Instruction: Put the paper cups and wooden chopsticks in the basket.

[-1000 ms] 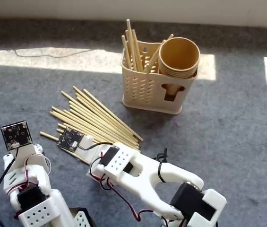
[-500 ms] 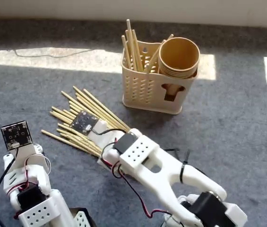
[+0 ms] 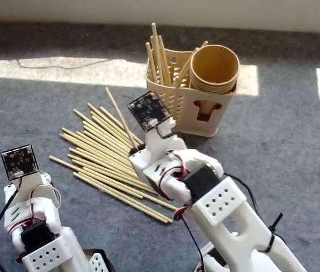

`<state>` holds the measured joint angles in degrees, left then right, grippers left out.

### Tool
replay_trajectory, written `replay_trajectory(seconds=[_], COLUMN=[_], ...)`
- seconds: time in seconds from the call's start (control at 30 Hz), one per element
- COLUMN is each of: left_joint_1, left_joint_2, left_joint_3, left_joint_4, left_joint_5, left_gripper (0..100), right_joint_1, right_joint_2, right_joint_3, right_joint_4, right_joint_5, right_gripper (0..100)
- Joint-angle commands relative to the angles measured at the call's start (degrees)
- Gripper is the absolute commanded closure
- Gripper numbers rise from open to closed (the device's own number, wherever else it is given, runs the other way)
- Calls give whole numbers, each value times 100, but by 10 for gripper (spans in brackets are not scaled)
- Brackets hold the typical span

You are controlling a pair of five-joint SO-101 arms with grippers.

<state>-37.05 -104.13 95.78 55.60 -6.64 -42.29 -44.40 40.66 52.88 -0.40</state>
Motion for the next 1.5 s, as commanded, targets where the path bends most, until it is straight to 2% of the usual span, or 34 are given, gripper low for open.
replay_trajectory(seconds=[0.0,0.27,0.63,0.73,0.97,1.47], left_joint_1=[-40,-40,-40,-40,-40,-40], left_joint_2=[-48,-48,-48,-48,-48,-48], left_joint_3=[13,22,22,22,22,22], left_joint_4=[-123,-123,-123,-123,-123,-123], left_joint_5=[-18,-18,-18,-18,-18,-18], left_gripper=[929,929,929,929,929,929], right_joint_1=[505,1112,1332,1349,1938,2062], right_joint_2=[-752,-1305,-1262,-1015,101,1578], right_joint_3=[-40,-40,-22,-31,-75,-84], right_joint_4=[-655,-2264,-4321,-4822,-6185,-6440], right_joint_5=[-316,-475,-448,-448,-448,-440], right_gripper=[993,993,993,993,993,993])
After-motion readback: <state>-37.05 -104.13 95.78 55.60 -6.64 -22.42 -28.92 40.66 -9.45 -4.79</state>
